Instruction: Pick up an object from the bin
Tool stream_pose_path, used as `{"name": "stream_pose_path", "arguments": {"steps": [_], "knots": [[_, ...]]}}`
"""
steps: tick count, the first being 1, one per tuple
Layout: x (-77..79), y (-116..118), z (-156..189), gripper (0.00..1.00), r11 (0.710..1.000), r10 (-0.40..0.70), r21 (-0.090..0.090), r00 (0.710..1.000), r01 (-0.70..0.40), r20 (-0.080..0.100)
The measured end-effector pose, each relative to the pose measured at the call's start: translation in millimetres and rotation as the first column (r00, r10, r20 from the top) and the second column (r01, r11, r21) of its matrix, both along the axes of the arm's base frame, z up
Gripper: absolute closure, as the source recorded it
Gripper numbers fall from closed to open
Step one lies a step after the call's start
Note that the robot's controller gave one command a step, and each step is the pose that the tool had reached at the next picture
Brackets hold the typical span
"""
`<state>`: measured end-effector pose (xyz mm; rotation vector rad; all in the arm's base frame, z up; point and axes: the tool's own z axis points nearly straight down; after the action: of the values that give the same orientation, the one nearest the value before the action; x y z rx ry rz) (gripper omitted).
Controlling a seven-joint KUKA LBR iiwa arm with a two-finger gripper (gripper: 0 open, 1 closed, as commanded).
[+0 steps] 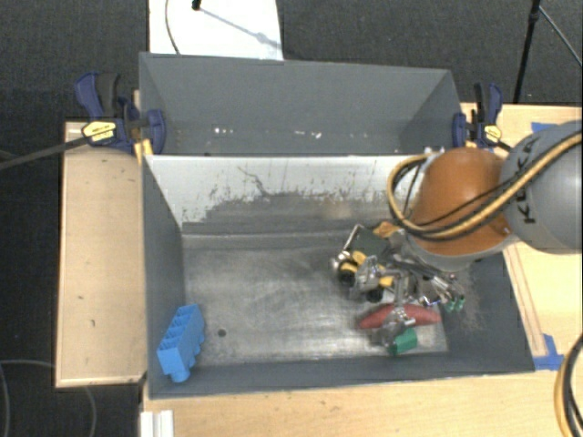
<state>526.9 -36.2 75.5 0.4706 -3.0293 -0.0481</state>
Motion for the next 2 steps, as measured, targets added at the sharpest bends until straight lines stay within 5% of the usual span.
{"name": "stream_pose_path", "arguments": {"steps": [1,2], "knots": [[1.7,-25.3,0.2,0.0,1.0,-0.011,0.004,1.0,0.011,0.001],[37.9,-65.6,-3.3,1.0,0.992,-0.128,0.002,0.99,0.128,0.059]]}}
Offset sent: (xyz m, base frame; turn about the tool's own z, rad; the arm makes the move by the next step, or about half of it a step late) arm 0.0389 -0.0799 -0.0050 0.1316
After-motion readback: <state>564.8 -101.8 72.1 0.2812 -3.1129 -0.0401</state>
